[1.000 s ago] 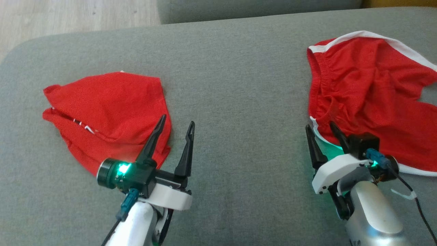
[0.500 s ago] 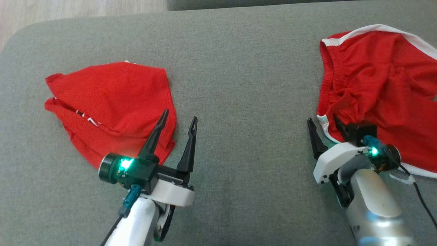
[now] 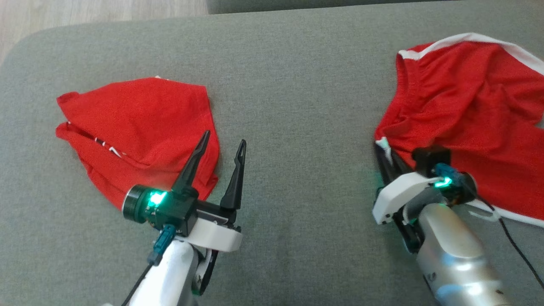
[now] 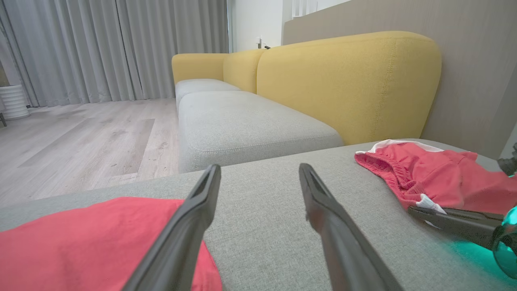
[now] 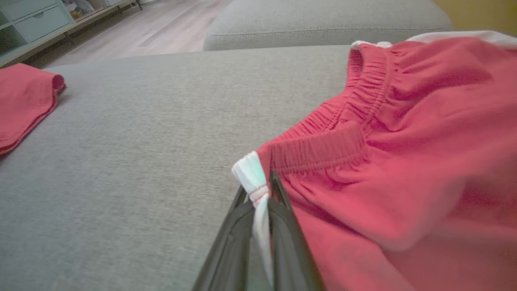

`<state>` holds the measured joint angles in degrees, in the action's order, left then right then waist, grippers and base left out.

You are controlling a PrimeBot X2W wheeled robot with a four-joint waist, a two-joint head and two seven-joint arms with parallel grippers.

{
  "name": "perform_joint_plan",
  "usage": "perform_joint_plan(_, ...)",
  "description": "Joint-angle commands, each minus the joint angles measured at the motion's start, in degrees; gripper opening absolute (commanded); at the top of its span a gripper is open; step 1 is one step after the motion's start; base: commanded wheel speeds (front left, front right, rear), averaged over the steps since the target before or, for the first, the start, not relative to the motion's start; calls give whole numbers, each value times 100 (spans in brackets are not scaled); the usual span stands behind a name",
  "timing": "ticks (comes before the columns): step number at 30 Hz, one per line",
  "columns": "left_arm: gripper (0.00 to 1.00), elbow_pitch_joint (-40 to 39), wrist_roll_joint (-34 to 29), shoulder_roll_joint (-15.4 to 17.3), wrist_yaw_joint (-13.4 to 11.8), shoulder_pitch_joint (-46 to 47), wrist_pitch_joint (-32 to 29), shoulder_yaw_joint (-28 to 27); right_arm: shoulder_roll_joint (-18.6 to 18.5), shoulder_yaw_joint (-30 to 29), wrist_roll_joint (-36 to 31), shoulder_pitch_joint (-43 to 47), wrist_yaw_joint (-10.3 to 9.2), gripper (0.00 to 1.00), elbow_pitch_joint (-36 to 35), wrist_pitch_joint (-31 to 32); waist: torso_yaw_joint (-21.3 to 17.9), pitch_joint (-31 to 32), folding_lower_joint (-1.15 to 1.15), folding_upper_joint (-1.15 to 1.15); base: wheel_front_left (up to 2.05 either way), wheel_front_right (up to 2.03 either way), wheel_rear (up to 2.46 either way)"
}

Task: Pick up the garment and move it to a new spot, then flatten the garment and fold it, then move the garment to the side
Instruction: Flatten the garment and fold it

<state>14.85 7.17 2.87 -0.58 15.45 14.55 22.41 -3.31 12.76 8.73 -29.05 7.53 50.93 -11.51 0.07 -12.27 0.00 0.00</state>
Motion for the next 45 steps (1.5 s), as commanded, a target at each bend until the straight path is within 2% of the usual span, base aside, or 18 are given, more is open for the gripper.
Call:
perform_joint_plan(1,100,-144,55,0,-28,208,45,-126,43,210,58,-238,-4,0,-146,-91,6,17,0,0,0,0,0)
perform_joint_plan(10,100,-144,103,0,-42,165,45,-98,43,1457,602,-389,-4,0,-309,-249,119,118,0,0,0,0,0)
perform_joint_plan(21,100,-104,100,0,-61,3,45,-170,44,3332,1563,-282,-4,0,-658,-101,87,342,0,0,0,0,0)
perform_joint_plan(23,100,-107,91,0,-65,-42,45,-193,41,3428,1661,-271,-4,100,-613,-100,36,404,0,0,0,0,0)
perform_joint_plan(24,100,-113,89,0,-64,-62,45,-200,28,3400,1705,-273,-4,100,-589,-126,12,435,0,0,0,0,0)
perform_joint_plan(29,100,-155,85,0,-59,-151,45,-279,-174,2925,1944,-188,-4,100,-673,-278,-183,579,0,0,0,0,0)
perform_joint_plan(35,100,-195,91,0,-45,-212,45,-339,-527,2116,1945,170,-4,100,-1121,-341,-390,706,0,0,0,0,0)
perform_joint_plan(39,100,-227,77,0,-36,-209,45,-352,-762,978,1559,702,-4,100,-1798,-346,-528,716,0,0,0,0,0)
perform_joint_plan(40,100,-245,72,0,-39,-199,45,-357,-751,281,1250,1070,-4,100,-2102,-347,-589,708,0,0,0,0,0)
perform_joint_plan(42,100,-264,62,0,-40,-192,45,-373,-630,-406,884,1443,-4,100,-2397,-347,-654,675,0,0,0,0,0)
perform_joint_plan(45,100,-257,34,0,-18,-184,45,-388,-323,-1060,439,1980,-4,100,-2766,-348,-732,635,0,0,0,0,0)
